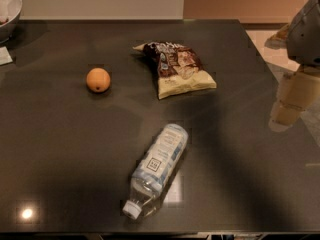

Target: Move blue plastic bottle near orange

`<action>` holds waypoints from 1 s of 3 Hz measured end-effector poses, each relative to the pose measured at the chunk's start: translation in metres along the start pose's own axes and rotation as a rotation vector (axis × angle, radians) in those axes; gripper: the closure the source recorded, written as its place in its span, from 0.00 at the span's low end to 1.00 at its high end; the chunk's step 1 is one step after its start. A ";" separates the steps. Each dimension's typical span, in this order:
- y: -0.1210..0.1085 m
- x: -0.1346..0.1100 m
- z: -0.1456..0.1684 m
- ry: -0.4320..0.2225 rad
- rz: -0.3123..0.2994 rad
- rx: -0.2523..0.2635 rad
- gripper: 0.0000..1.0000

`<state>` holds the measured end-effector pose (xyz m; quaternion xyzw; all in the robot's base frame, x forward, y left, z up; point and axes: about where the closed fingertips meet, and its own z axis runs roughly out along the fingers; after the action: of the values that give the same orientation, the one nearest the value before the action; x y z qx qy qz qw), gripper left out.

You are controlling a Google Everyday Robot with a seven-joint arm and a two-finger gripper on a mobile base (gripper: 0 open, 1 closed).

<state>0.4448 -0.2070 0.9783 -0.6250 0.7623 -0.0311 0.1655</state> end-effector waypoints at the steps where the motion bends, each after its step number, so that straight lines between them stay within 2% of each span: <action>1: -0.005 -0.022 0.015 -0.045 -0.099 -0.035 0.00; 3: 0.004 -0.075 0.046 -0.142 -0.376 -0.081 0.00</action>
Offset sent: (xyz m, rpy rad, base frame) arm 0.0251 0.0859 -0.0362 0.0401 0.0065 0.4455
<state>0.4664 -0.1269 0.9497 -0.7629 0.6194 0.0136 0.1848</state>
